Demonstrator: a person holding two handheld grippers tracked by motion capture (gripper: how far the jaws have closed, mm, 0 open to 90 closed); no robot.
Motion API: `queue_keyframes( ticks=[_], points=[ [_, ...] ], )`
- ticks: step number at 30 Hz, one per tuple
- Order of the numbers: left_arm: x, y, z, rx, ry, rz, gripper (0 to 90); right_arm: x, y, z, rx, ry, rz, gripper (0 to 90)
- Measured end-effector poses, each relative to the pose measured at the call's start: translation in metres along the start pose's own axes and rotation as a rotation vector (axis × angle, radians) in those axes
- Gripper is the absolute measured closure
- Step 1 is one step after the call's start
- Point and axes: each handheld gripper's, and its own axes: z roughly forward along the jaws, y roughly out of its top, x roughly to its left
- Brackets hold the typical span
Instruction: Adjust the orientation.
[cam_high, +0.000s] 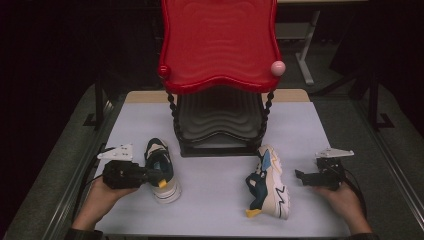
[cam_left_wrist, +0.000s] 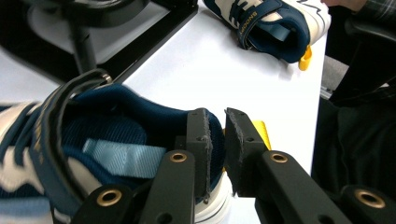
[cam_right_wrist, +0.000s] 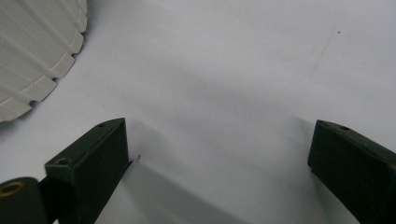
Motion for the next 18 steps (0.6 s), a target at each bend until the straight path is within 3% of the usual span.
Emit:
queue_keyframes(
  ticks=[4,9,12,15,18],
  points=[
    [0.002,-0.011,-0.019,0.002,0.011,-0.023,79.5,0.000,0.000,0.000,0.000,0.000,0.000,4.4],
    [0.004,-0.018,-0.028,-0.014,0.010,-0.041,79.1,0.000,0.000,0.000,0.000,-0.001,0.000,4.4],
    [0.004,-0.017,-0.027,-0.017,0.007,-0.042,77.9,0.000,0.000,0.000,0.000,0.000,0.000,4.4],
    [0.007,-0.010,-0.030,-0.051,-0.023,-0.040,74.5,0.000,0.000,0.000,0.000,-0.001,0.000,4.4],
    [0.009,-0.005,-0.033,-0.065,-0.016,-0.033,74.2,0.000,0.000,0.000,0.001,-0.001,0.000,4.4]
  ],
)
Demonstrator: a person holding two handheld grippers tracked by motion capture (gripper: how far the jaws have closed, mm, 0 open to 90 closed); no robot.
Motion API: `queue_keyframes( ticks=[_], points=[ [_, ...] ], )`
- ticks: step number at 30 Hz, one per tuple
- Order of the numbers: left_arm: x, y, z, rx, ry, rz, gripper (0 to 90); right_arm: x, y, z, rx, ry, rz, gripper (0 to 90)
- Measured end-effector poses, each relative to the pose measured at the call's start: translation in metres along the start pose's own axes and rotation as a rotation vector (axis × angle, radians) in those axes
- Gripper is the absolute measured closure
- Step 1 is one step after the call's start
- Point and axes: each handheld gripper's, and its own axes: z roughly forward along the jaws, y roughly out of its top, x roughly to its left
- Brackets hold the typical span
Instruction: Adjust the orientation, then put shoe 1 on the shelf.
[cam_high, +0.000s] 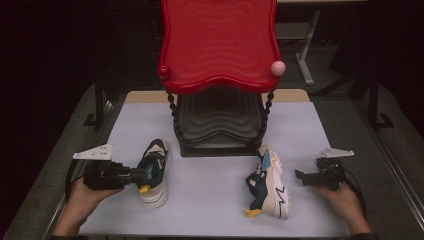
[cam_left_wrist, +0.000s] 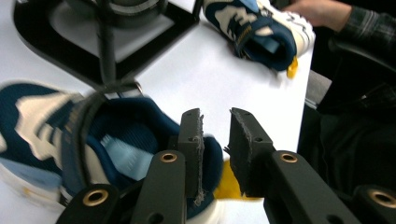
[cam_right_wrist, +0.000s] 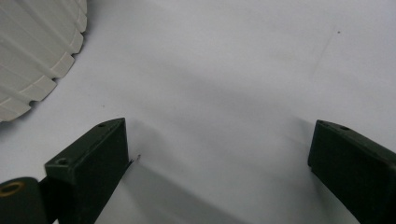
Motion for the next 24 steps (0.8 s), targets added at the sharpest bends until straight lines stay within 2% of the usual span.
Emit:
queue_keyframes(
  ticks=[4,5,8,11,12,14,17,24],
  points=[
    [0.010,0.009,-0.001,-0.010,0.029,0.013,73.4,0.000,0.000,0.000,0.000,-0.001,0.000,4.4],
    [0.016,0.011,0.001,-0.005,0.049,0.021,71.9,0.000,0.000,0.000,-0.001,0.000,-0.001,4.4],
    [0.026,0.014,0.007,0.011,0.111,0.029,62.5,0.000,0.000,0.000,0.000,-0.001,0.000,4.4],
    [0.039,0.015,0.014,0.020,0.139,0.022,57.1,0.000,0.000,0.000,0.000,0.000,0.000,4.4],
    [0.039,0.015,0.014,0.020,0.139,0.022,56.1,0.000,0.000,0.000,0.000,0.000,0.000,4.4],
    [0.049,0.013,0.021,0.043,0.155,0.018,55.0,0.000,0.000,0.000,0.000,0.000,0.000,4.4],
    [0.055,0.011,0.028,0.061,0.151,0.017,54.7,0.000,0.000,0.000,0.000,0.001,0.000,4.4],
    [0.060,0.006,0.038,0.101,0.152,0.016,55.5,0.000,0.000,0.000,0.000,0.000,0.000,4.4]
  ],
)
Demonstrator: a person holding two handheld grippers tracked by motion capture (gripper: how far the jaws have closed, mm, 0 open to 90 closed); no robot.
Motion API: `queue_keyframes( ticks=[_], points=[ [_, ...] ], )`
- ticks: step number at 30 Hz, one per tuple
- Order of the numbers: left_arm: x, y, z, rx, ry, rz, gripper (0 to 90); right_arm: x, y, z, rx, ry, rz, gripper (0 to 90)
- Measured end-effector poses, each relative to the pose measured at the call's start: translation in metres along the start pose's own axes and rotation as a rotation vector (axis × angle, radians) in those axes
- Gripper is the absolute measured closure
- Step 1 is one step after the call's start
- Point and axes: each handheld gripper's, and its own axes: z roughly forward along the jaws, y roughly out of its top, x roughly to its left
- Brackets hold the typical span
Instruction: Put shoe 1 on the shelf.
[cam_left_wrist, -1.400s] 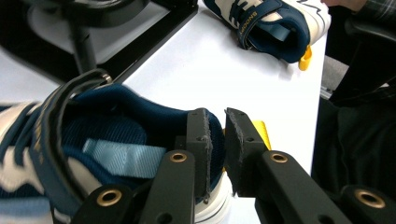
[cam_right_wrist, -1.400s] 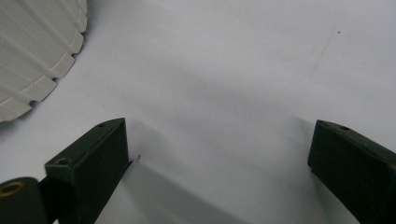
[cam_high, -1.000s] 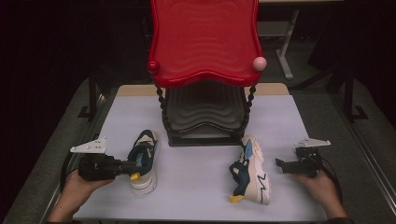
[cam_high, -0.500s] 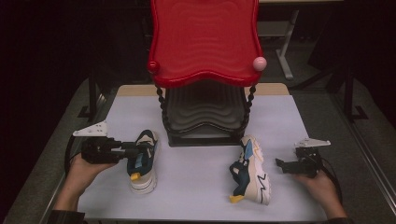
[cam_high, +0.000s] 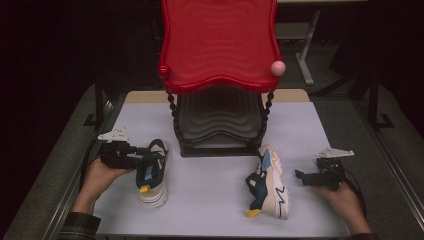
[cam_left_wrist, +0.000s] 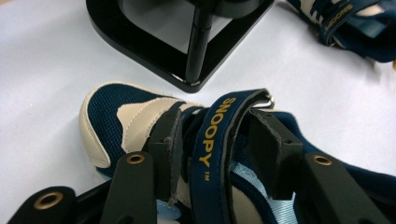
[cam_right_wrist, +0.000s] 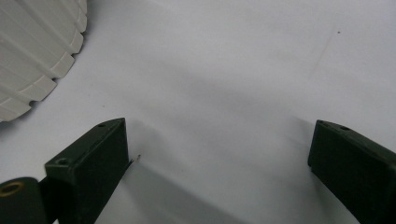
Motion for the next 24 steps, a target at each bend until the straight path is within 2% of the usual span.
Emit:
queue_keyframes(
  ticks=[6,10,24],
  points=[
    [0.003,-0.002,0.003,-0.014,-0.014,-0.002,58.2,0.000,0.000,0.000,0.000,0.000,0.000,4.4],
    [0.004,-0.004,0.004,-0.037,-0.038,0.006,66.1,0.000,0.000,0.000,0.000,0.001,0.000,4.4],
    [0.009,-0.012,-0.005,-0.097,-0.089,0.001,72.6,0.000,0.000,0.000,0.000,0.001,0.000,4.4]
  ],
)
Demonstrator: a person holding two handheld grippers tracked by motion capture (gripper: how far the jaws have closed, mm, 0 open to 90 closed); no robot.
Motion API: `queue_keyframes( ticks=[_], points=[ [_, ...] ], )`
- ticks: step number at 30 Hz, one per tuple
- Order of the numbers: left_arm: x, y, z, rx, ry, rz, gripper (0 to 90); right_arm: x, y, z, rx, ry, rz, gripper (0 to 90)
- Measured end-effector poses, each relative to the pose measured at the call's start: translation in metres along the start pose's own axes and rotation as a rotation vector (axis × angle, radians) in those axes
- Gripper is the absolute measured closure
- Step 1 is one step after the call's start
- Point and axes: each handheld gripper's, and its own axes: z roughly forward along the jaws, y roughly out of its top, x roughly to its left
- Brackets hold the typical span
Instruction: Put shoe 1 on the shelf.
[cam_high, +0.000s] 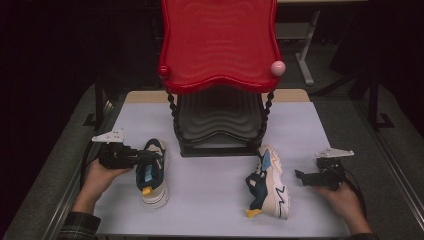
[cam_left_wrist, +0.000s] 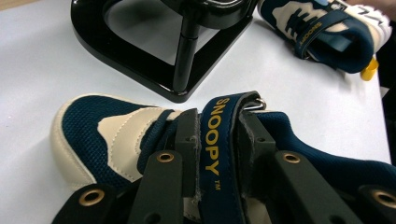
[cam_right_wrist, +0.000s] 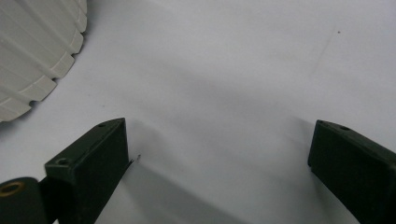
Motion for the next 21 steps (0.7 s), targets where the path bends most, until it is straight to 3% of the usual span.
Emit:
queue_keyframes(
  ticks=[8,21],
  points=[
    [-0.001,0.003,-0.007,-0.033,-0.015,-0.001,72.6,0.000,0.000,0.000,0.000,0.000,0.000,4.4],
    [-0.014,0.031,-0.027,-0.110,-0.028,0.039,72.7,0.000,0.000,0.000,0.000,0.000,0.000,4.4]
  ],
)
